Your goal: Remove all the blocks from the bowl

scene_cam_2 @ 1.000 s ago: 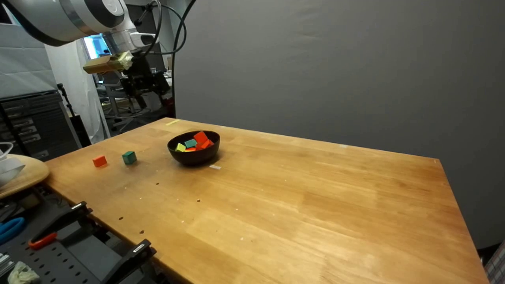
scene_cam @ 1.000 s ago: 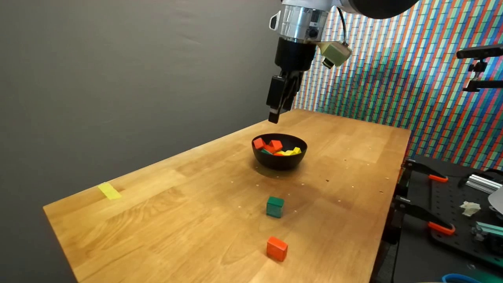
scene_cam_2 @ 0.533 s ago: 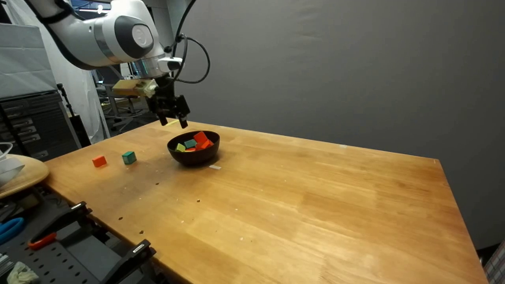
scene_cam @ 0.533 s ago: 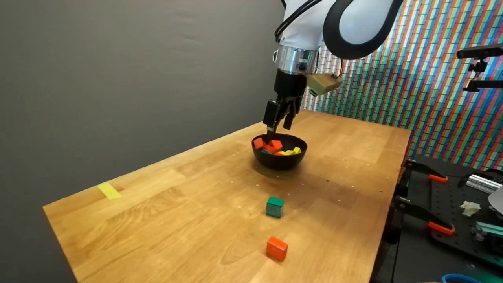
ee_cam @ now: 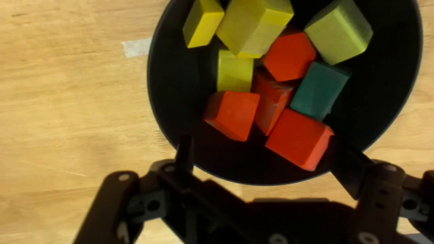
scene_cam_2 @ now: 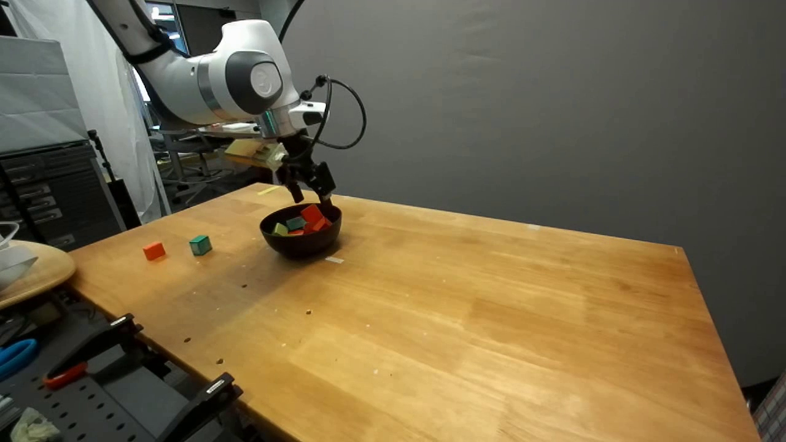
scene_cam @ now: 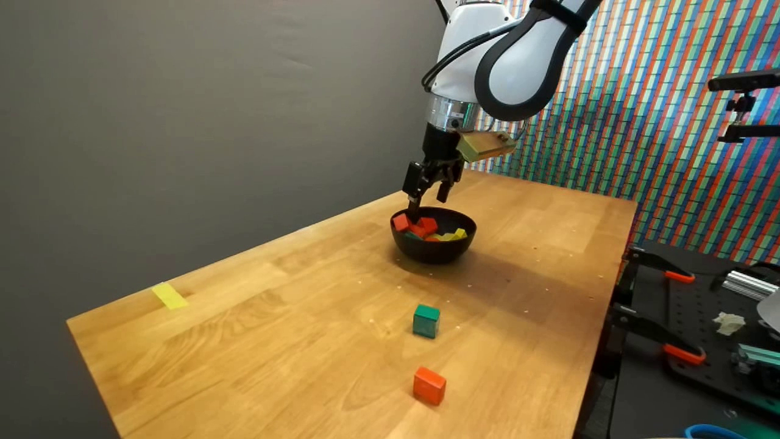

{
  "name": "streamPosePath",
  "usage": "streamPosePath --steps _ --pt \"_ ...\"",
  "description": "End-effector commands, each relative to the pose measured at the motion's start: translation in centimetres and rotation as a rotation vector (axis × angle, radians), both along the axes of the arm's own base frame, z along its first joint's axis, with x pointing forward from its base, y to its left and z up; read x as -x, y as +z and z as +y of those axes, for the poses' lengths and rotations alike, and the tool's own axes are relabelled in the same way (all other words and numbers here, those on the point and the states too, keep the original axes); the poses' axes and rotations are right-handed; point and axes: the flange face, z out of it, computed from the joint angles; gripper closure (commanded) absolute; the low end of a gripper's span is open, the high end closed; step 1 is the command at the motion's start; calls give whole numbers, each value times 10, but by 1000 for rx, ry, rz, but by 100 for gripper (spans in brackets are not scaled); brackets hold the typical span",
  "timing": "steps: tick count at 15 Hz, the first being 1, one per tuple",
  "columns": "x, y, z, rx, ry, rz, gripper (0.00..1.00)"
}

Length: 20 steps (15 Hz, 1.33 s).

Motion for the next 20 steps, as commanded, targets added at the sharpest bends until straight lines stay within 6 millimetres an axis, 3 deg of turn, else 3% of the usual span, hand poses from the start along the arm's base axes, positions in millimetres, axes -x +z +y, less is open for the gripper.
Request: streamPosePath --steps 1,5,7,12,16,18,20 --pt "-2 -5 -9 2 -67 -27 0" --pt "-5 -27 -7 3 -99 -14 1" --pt "-6 -41 -3 4 -103 2 8" --pt "-8 -67 4 27 -120 32 51" --pt "-9 -58 5 36 -133 1 58" --pt "-8 -45 9 24 -127 -13 62" --pt "-3 -17 16 14 -96 -28 70"
